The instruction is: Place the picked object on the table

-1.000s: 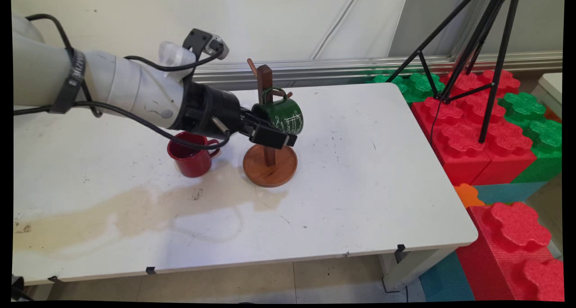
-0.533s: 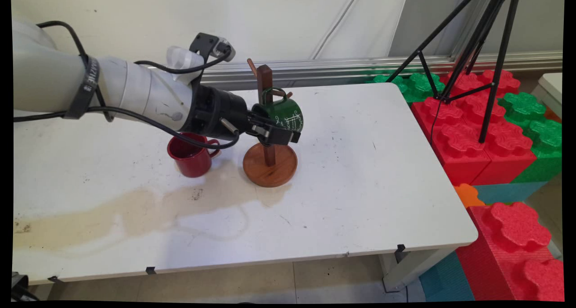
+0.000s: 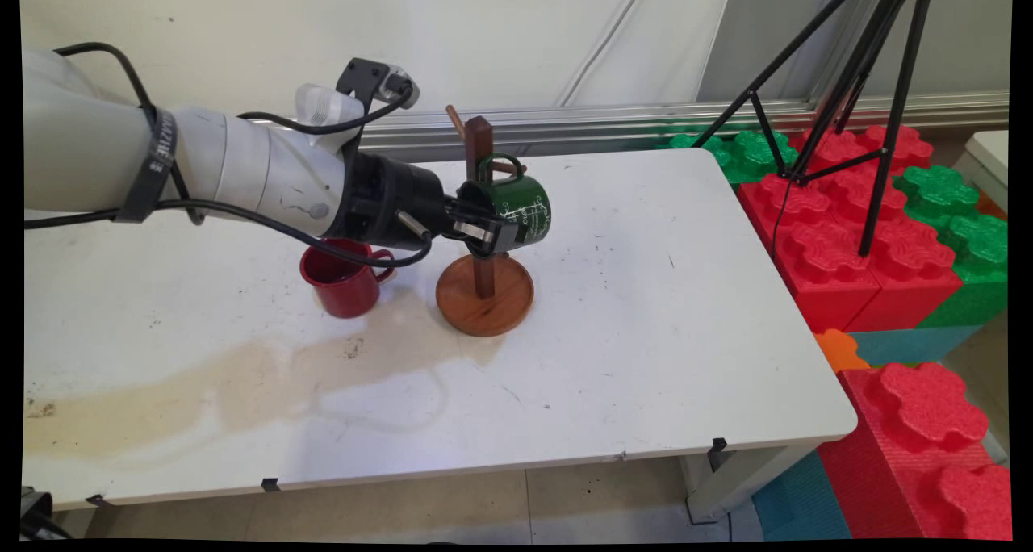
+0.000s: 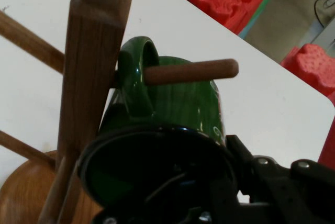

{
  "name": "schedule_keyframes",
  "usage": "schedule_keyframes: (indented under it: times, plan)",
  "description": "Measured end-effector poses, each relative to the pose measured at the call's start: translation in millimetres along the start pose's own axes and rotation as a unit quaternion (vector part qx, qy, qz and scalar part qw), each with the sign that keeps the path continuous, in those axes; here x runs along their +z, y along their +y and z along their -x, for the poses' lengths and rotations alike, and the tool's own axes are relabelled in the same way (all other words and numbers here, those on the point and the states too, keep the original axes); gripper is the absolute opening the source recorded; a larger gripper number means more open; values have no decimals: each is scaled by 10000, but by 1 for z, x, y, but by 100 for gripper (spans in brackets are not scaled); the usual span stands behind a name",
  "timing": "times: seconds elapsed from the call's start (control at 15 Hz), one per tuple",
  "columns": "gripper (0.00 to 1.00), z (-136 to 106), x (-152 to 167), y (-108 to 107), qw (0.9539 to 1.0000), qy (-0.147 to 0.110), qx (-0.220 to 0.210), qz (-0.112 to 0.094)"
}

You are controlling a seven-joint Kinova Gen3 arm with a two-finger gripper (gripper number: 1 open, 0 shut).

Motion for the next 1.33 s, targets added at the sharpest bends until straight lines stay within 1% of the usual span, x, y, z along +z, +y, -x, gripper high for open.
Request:
schedule_keyframes:
  times: [0.4, 1.0, 1.13, 1.33]
  plan:
    - [0, 1, -4, 6, 10000, 51, -43, 37]
    - [0, 0, -16, 24, 9996, 188, -8, 214]
    - [0, 1, -18, 27, 9994, 185, 83, 272]
    - [0, 0, -22, 33, 9983, 183, 385, 405]
